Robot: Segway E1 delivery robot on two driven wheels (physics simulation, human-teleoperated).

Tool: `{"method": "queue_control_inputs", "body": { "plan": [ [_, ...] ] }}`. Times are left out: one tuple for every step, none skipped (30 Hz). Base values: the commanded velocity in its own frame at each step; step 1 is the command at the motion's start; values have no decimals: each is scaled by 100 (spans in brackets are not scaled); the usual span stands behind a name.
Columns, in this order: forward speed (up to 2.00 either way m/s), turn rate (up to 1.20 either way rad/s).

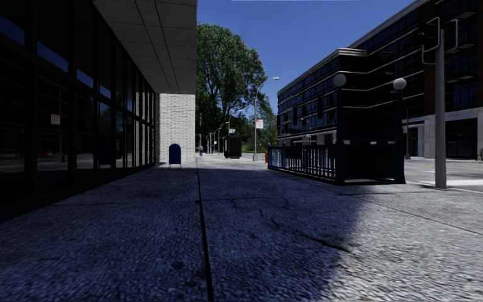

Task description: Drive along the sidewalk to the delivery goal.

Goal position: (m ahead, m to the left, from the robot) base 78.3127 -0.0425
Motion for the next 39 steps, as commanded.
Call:
{"method": "queue_control_inputs", "body": {
  "plan": [
    [200,0],
    [200,0],
    [200,0],
    [200,0],
    [200,0],
    [200,0],
    [200,0],
    [200,0],
    [200,0],
    [200,0],
    [200,0],
    [200,0],
    [200,0],
    [200,0],
    [200,0],
    [200,0],
    [200,0],
    [200,0],
    [200,0],
    [200,0],
    [200,0],
    [200,0],
    [200,0],
    [200,0],
    [200,0],
    [200,0],
    [200,0],
    [200,0],
    [200,0],
    [200,0],
    [200,0],
    [200,0],
    [200,0],
    [200,0],
    [200,0],
    [200,0],
    [200,4],
    [200,14],
    [200,14]
  ]
}}
